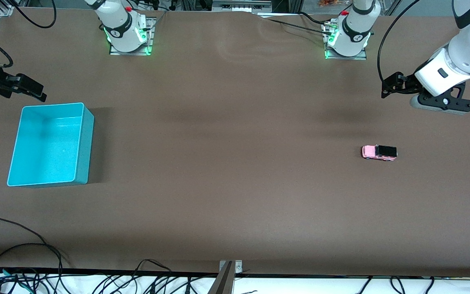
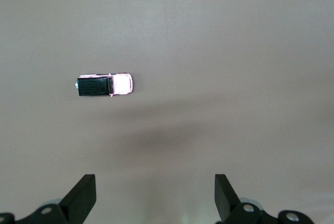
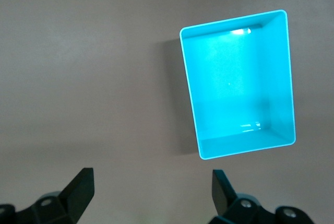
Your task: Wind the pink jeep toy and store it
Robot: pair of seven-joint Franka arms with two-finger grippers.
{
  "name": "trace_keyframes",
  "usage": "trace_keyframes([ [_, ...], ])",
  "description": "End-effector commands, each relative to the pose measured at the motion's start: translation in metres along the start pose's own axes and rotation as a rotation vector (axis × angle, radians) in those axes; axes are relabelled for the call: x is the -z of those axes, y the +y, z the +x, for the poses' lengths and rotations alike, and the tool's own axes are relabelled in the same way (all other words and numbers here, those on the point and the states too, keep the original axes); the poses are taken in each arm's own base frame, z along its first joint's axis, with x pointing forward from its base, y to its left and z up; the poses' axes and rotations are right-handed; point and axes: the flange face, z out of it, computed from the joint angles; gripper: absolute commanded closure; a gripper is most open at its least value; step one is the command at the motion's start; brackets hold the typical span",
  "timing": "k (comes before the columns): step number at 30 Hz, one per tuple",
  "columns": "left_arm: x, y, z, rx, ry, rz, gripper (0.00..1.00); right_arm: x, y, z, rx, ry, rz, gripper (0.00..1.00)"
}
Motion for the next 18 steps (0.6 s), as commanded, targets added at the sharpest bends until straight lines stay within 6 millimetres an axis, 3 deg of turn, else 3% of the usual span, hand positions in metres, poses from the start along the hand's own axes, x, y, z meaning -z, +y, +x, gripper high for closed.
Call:
trace_keyframes([
  [1,0.0074,-0.0013,0.0083,0.008,-0.009,0.018,0.00,0.0071,-0.0029,-0.0012,-0.014,-0.005,0.006,0.00],
  [18,0.0035,-0.0064,0.0128,0.017,-0.015,0.008,0.00,0.0111,-0.0068,0.0005,0.000,0.004,0.012,0.00],
])
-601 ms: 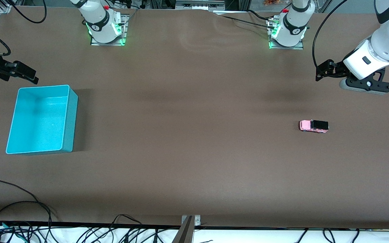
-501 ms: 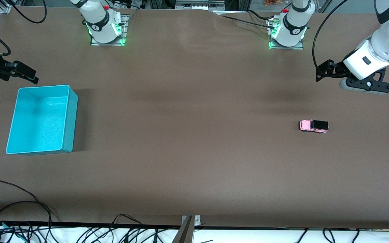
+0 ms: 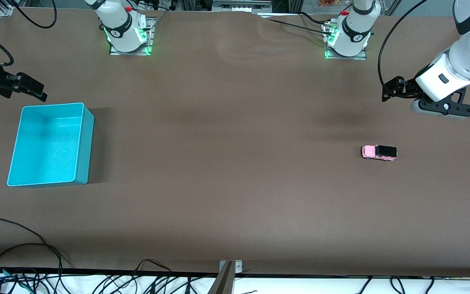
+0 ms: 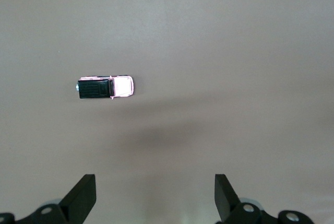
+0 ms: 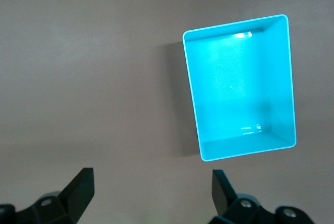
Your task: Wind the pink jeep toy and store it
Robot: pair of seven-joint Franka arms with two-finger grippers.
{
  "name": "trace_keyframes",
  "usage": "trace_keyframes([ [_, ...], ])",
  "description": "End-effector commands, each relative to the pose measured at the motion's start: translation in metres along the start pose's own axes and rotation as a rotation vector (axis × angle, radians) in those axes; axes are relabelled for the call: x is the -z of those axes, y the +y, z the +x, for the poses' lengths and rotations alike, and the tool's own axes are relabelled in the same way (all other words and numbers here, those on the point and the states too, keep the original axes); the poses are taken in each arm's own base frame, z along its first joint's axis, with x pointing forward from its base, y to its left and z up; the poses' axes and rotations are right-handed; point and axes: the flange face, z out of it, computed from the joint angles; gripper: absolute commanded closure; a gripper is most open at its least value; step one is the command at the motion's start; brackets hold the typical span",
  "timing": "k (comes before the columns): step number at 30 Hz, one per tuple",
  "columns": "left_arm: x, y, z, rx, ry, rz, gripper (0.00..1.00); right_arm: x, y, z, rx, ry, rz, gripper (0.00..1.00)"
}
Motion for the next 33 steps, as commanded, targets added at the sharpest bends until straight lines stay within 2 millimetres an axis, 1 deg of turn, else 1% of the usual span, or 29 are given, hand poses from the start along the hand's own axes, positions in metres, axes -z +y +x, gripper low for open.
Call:
trace_keyframes([
  [1,0.0071,-0.0022,0.0038,0.011,-0.009,0.011,0.00,0.0059,-0.0029,0.0007,-0.006,-0.007,0.011,0.00],
  [8,0.0092,0.0006,0.0033,0.009,-0.011,0.010,0.00,0.0059,-0.0031,0.0007,-0.006,-0.007,0.013,0.00],
  [14,0.0095,-0.0012,0.0114,0.007,-0.010,0.009,0.00,0.0066,-0.0040,0.0000,-0.006,-0.007,0.013,0.00],
  [28,0.0087,-0.0011,0.0112,0.007,-0.013,0.007,0.00,0.0074,-0.0041,0.0002,-0.005,-0.004,0.014,0.00],
  [33,0.0086,-0.0019,0.0110,0.009,-0.015,0.007,0.00,0.0080,-0.0107,-0.0007,0.006,-0.004,0.013,0.00],
])
